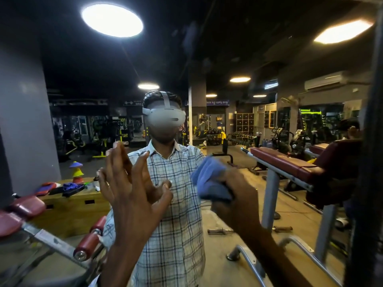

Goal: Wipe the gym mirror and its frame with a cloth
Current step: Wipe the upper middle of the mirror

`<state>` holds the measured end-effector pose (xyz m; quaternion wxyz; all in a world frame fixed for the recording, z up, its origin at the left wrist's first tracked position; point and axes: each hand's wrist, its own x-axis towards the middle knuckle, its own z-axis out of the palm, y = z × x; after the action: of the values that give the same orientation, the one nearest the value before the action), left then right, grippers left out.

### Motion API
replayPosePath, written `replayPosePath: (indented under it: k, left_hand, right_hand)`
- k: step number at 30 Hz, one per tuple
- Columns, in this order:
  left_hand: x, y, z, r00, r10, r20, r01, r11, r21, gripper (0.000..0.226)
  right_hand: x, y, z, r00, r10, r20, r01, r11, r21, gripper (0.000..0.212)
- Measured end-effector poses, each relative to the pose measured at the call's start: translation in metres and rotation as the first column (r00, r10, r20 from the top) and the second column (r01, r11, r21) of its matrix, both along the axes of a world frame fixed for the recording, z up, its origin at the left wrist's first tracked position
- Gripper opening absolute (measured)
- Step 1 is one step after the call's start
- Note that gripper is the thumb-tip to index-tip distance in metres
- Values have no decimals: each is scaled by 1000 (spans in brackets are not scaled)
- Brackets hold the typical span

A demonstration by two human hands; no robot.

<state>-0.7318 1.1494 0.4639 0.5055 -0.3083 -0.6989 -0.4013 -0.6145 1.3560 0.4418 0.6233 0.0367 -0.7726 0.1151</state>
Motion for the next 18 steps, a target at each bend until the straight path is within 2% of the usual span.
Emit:
replayPosePath:
  k: [1, 2, 3, 7, 9, 10, 13, 14, 15, 18]
  left_hand:
    - [-1, 2, 0, 1000, -5, -5, 5, 1000, 9, 83]
    - [-1, 4, 0, 1000, -8, -9, 8, 1000, 14, 83]
    - [-2, 5, 0, 1000, -5, -8, 5, 1000, 10, 83]
    - [3, 9, -1, 1000, -11, -28, 10, 999, -33, 77]
    - [9, 14, 1, 998, -26, -55, 23, 997, -67, 75]
    - [12, 18, 3, 997, -39, -64, 34, 996, -79, 75]
    - [18, 31, 9, 994, -71, -84, 64, 994, -94, 75]
    - [20, 35, 10, 993, -82, -89, 74, 993, -94, 75]
    - [22, 38, 12, 992, -86, -95, 77, 993, -95, 74]
    - [28, 50, 16, 994, -50, -97, 40, 994, -102, 73]
  right_hand:
    - [2, 6, -3, 995, -12, 98, 2, 994, 106, 41]
    - [5, 15, 1, 991, -18, 134, -2, 989, 151, 42]
    - [10, 24, 8, 994, -6, 110, -8, 992, 126, 41]
    - [22, 33, 40, 965, -41, -259, -6, 984, -179, 36]
    - [16, 20, 46, 954, -50, -296, -35, 960, -278, 39]
    - [13, 13, 46, 969, -32, -243, -21, 977, -212, 36]
    - [13, 15, 44, 999, 7, 54, -13, 994, 109, 32]
    - [17, 22, 51, 997, -13, 75, 5, 994, 108, 33]
    - [22, 30, 60, 999, -30, 36, 29, 999, 28, 36]
    - [36, 42, 87, 957, -79, -281, -21, 941, -337, 42]
